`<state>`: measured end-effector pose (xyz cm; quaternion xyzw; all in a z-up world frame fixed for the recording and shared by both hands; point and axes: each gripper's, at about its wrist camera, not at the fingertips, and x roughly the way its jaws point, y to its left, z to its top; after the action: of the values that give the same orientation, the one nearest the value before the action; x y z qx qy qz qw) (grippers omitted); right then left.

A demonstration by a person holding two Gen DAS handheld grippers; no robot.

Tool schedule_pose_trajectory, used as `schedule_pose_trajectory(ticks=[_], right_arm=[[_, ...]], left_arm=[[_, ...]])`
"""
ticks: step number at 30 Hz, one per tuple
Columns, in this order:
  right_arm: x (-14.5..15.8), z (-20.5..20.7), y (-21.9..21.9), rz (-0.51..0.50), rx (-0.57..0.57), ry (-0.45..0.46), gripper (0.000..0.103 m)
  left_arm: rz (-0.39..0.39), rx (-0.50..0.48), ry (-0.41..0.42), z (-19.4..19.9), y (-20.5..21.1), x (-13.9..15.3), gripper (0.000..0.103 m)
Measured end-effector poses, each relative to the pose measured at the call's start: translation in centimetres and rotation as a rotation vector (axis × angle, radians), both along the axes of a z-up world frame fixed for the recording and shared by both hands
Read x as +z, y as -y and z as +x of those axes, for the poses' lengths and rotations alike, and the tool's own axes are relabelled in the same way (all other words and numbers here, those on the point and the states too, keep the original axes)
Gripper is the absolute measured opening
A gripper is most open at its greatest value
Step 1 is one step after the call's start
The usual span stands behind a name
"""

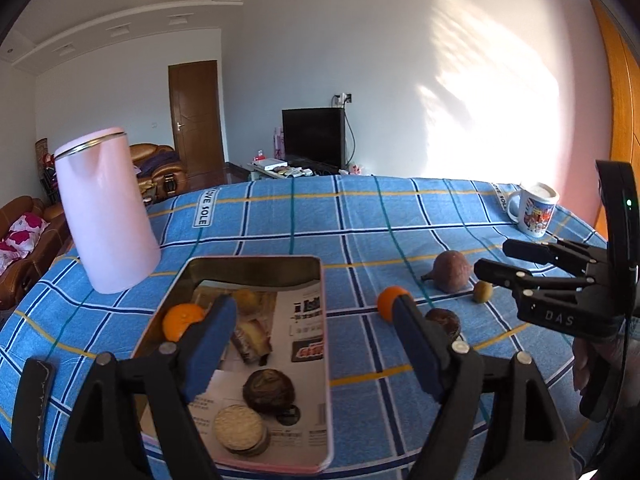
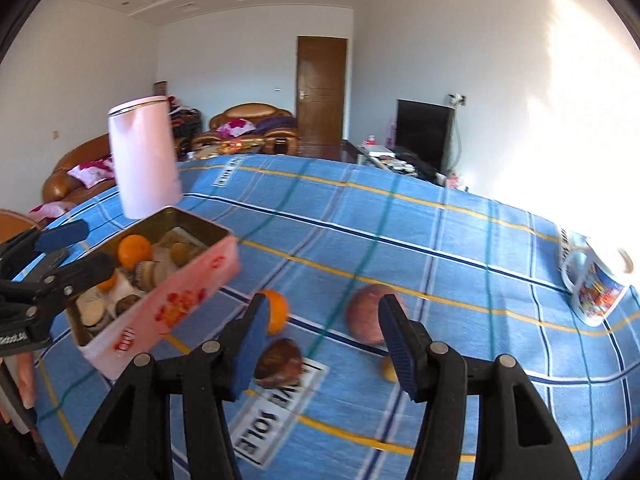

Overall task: Organize fruits
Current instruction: 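Grasp a brown mangosteen with the left tool while the right tool grasps a yellow kiwi-like fruit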

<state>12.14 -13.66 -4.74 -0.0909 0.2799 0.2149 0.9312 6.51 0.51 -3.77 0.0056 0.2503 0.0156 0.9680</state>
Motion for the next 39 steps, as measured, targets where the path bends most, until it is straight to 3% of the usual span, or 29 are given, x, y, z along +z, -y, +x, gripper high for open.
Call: schedule_pose_trajectory(ticks=[4,13,15,17,19,21,25,39], right_arm=[[-1.2,2.0,2.9,0.011,-0.077,-0.061,0.058],[-3.2,3.9,3.6,0.014,-0.072,-0.18,0.056],[-3.7,4.4,3.4,0.0,-0.076,-0.216,0.05],[-4.2,4.8,3.5,0.0,-0.074,-0.253,0.046],[-4.5,5.1,3.5,0.009,-0.066,-0.282,0.033],[-4.7,5.2,3.6,0.016,-0.059,-0.298,0.032],[-4.6,5.0,3.5,0.016,-0.052,-0.29,0.031],[-2.3,2.2,4.6,0.106,-0.006,-0.14,0.031]], left_arm=[[0.016,-0.06,-0.051,2.0,3.1,-0.8,0.082],[0.006,-0.156,-0.16,4.8,7.0,-3.0,0.078],[0.015,-0.171,-0.18,5.2,7.6,-3.4,0.075],[0.018,-0.195,-0.217,5.7,8.0,-4.0,0.066],[0.005,-0.218,-0.251,6.3,8.3,-4.4,0.061],[-0.001,-0.238,-0.282,6.7,8.6,-4.8,0.061],[-0.026,-0.269,-0.333,7.4,8.8,-5.4,0.04],[-0.055,-0.239,-0.235,6.2,7.9,-4.1,0.039]])
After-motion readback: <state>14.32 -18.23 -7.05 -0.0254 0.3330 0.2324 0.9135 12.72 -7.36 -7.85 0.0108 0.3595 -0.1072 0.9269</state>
